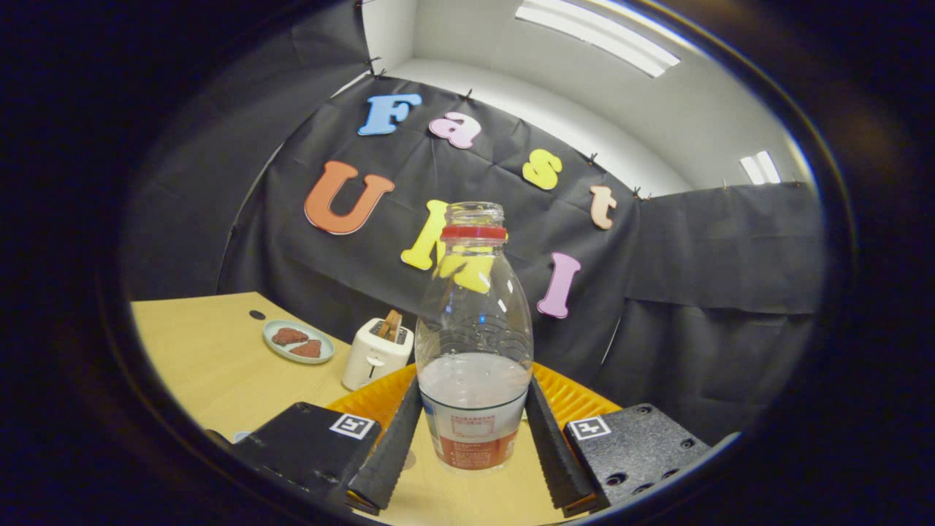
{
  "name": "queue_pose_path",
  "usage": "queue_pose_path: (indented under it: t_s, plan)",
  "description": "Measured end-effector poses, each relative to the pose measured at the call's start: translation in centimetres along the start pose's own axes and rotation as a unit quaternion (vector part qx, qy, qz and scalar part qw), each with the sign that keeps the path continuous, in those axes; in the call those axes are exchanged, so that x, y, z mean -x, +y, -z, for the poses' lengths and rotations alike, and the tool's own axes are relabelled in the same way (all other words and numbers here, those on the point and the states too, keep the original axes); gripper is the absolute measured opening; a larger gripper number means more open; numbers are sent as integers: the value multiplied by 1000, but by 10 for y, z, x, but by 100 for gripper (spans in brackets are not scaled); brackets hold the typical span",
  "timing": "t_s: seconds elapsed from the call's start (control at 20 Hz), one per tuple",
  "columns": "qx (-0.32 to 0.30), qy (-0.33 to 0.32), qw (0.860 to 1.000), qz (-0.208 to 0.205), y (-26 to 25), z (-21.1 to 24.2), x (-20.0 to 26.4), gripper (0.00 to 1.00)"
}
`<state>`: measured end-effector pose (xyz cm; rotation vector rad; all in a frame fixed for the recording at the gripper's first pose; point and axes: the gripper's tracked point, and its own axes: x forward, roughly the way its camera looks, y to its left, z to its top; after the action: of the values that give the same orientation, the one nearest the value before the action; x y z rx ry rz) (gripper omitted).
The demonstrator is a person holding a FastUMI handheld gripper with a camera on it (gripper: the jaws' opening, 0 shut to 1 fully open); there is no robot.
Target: Take the bottle from table, then pour the juice into the cup, finally place the bottle on the coaster
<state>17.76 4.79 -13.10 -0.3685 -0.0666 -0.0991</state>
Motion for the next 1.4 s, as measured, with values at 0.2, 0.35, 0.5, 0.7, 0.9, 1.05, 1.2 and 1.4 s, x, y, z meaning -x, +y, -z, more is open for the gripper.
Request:
queue_pose_path:
  t_s: [0.2, 0.35, 0.5, 0.7, 0.9, 1.05, 1.2, 1.4]
  plan:
    - [-48, -1, 999, -19, 10, 17, -26, 82]
    - [-82, 8, 996, -47, 26, 35, -44, 82]
    - [-110, 15, 992, -59, 35, 53, -63, 82]
    - [-139, 23, 986, -94, 57, 77, -77, 82]
    - [-142, 41, 982, -116, 70, 105, -93, 82]
    - [-144, 57, 980, -123, 78, 126, -102, 83]
    - [-159, 57, 978, -120, 81, 137, -107, 83]
    - [-151, 70, 979, -115, 86, 157, -114, 83]
